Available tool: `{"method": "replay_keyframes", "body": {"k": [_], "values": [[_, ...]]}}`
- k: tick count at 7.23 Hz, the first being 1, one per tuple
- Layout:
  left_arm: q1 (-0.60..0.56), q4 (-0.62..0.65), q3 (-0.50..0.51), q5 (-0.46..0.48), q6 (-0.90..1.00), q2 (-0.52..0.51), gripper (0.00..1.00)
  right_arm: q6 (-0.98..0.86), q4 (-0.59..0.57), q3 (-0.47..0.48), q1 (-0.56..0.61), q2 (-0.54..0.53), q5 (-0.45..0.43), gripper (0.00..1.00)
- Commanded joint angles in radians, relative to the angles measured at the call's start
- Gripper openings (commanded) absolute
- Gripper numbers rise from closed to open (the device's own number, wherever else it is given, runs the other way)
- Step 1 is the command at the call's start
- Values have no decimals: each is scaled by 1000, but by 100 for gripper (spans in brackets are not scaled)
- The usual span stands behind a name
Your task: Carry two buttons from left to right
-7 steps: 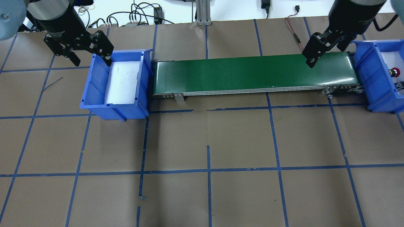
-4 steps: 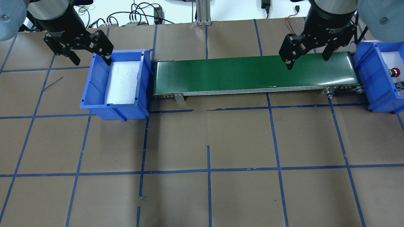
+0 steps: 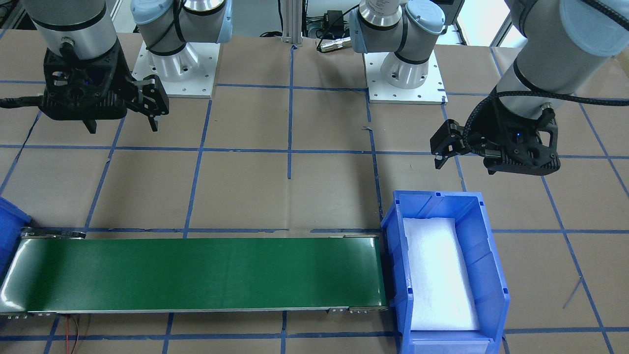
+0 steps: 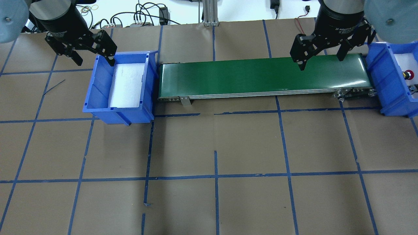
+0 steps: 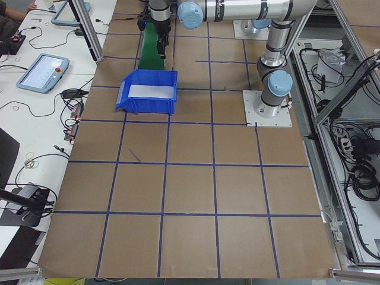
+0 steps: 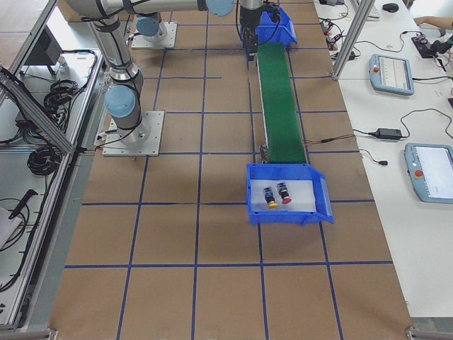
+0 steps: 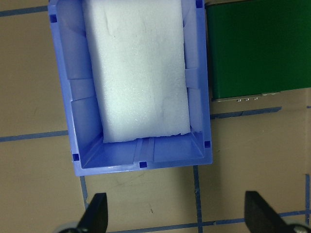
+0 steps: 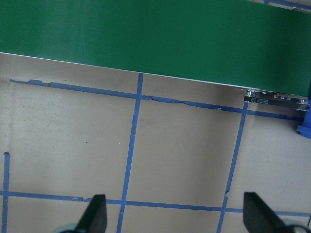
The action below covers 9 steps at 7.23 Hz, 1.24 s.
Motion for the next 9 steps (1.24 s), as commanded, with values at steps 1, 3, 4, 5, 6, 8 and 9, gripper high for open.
{"method": "replay_keyframes", "body": {"k": [1, 3, 4, 5, 6, 8, 9], "values": [[0, 2, -1, 3, 1, 0, 100, -5, 3, 5, 0, 2, -2, 100], [2, 2, -1, 3, 1, 0, 100, -14, 3, 5, 0, 2, -3, 100], [2, 2, -1, 4, 1, 0, 100, -17, 5, 6, 0, 4, -3, 100], [2, 3, -1, 4, 1, 0, 100, -20, 6, 6, 0, 2, -5, 100], [3, 3, -1, 4, 1, 0, 100, -28, 5, 5, 0, 2, -8, 100], [3, 2, -1, 4, 3, 0, 100, -52, 6, 11, -2, 4, -14, 100], [3, 3, -1, 4, 1, 0, 100, -51, 5, 15, 0, 4, -11, 100]]}}
